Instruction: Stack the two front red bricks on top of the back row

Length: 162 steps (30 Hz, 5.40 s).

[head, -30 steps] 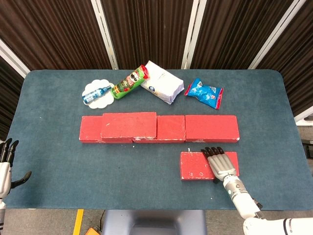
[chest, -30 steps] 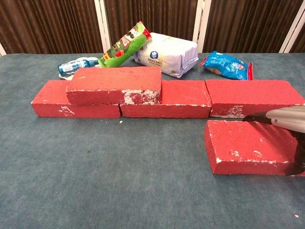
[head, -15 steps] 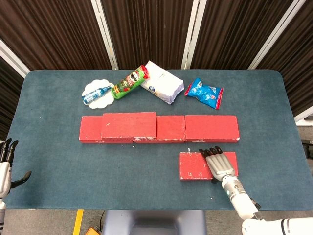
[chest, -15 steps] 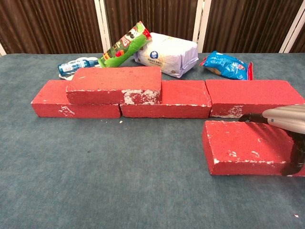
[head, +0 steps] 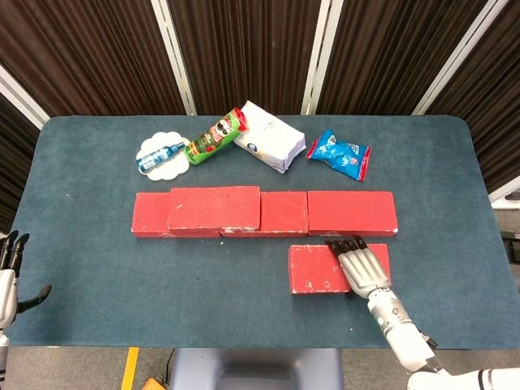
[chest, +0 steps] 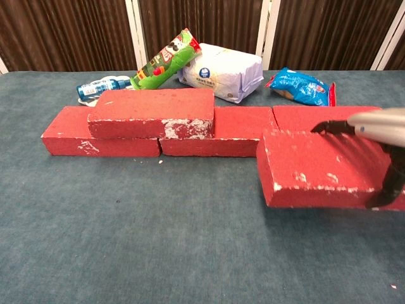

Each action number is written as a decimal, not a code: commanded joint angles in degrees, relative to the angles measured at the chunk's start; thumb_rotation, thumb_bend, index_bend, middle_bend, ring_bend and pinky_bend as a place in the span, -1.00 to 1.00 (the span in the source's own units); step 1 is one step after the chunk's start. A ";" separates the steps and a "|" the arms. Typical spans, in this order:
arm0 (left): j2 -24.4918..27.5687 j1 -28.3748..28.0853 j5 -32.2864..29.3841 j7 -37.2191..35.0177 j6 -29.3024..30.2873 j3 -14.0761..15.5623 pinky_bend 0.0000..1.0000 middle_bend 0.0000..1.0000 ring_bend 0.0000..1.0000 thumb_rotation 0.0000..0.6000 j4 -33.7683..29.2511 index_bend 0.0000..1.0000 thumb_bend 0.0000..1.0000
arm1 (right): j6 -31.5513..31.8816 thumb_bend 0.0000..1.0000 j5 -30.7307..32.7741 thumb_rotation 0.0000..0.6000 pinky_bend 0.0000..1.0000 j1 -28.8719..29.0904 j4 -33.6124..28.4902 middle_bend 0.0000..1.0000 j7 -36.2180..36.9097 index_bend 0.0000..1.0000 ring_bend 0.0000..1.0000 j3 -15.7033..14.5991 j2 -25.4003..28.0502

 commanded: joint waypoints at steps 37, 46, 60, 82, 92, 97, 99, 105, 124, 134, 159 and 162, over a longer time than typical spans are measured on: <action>0.34 -0.13 -2.01 0.32 -0.85 -0.16 -0.96 -1.00 -1.00 1.00 -1.11 -1.00 -0.62 | -9.32 -1.00 37.00 1.00 -1.00 25.46 20.89 -0.40 -10.14 -0.55 -0.55 13.89 -5.15; 0.40 -0.15 -2.20 0.30 -0.94 -0.15 -0.96 -1.00 -1.00 1.00 -1.35 -1.00 -0.62 | -11.27 -1.00 37.54 1.00 -1.00 26.61 23.42 -0.40 -8.90 -0.54 -0.58 12.75 -6.74; 0.62 0.02 -2.64 -0.49 -0.74 -0.39 -0.96 -1.00 -1.00 1.00 -1.35 -1.00 -0.62 | -12.63 -1.00 38.97 1.00 -1.00 28.53 27.22 -0.40 -7.72 -0.56 -0.63 11.85 -9.82; 0.79 -0.03 -2.88 -0.70 -0.97 -0.39 -0.96 -1.00 -1.00 1.00 -1.55 -1.00 -0.62 | -12.85 -1.00 39.18 1.00 -1.00 30.02 29.15 -0.44 -6.74 -0.57 -0.71 11.36 -11.41; 0.87 0.01 -2.93 -0.77 -0.96 -0.36 -0.96 -1.00 -1.00 1.00 -1.63 -1.00 -0.62 | -12.38 -1.00 39.52 1.00 -1.00 30.56 29.37 -0.55 -7.16 -0.56 -0.80 11.14 -11.73; 0.87 0.05 -3.23 -0.73 -0.91 -0.47 -0.96 -1.00 -1.00 1.00 -1.77 -1.00 -0.62 | -12.55 -1.00 39.77 1.00 -1.00 30.69 29.44 -0.57 -7.29 -0.57 -0.81 10.97 -11.82; 0.84 0.03 -3.37 -0.63 -0.98 -0.49 -0.96 -1.00 -1.00 1.00 -1.81 -1.00 -0.62 | -12.54 -1.00 39.82 1.00 -1.00 30.73 29.55 -0.58 -7.26 -0.58 -0.81 10.97 -11.89; 0.85 0.05 -3.52 -0.47 -0.96 -0.52 -0.96 -1.00 -1.00 1.00 -1.92 -1.00 -0.62 | -12.51 -1.00 40.04 1.00 -1.00 30.81 29.70 -0.63 -7.32 -0.62 -0.86 10.83 -12.00; 0.86 0.04 -4.05 -0.19 -1.03 -0.63 -0.96 -1.00 -1.00 1.00 -2.12 -1.00 -0.62 | -12.40 -1.00 38.29 1.00 -1.00 30.55 28.50 -0.74 -5.72 -0.65 -0.98 11.62 -11.68; 0.67 -0.29 -4.39 -0.75 -1.41 -1.02 -0.96 -1.00 -1.00 1.00 -1.08 -1.00 -0.62 | -5.67 -1.00 21.96 1.00 -1.00 21.79 5.79 -0.76 4.35 -0.67 -0.99 13.79 3.60; 0.15 -1.36 -2.87 -3.54 -2.58 -1.09 -0.96 -1.00 -1.00 1.00 2.30 -1.00 -0.61 | 34.19 -1.00 -43.17 1.00 -1.00 -28.60 34.26 -0.77 36.23 -0.63 -0.98 -6.03 -4.04; 0.13 -1.43 -2.34 -3.75 -2.67 -0.85 -0.96 -1.00 -1.00 1.00 2.71 -1.00 -0.61 | 34.14 -1.00 -42.68 1.00 -1.00 -29.15 34.47 -0.77 36.60 -0.66 -0.98 -4.97 -3.72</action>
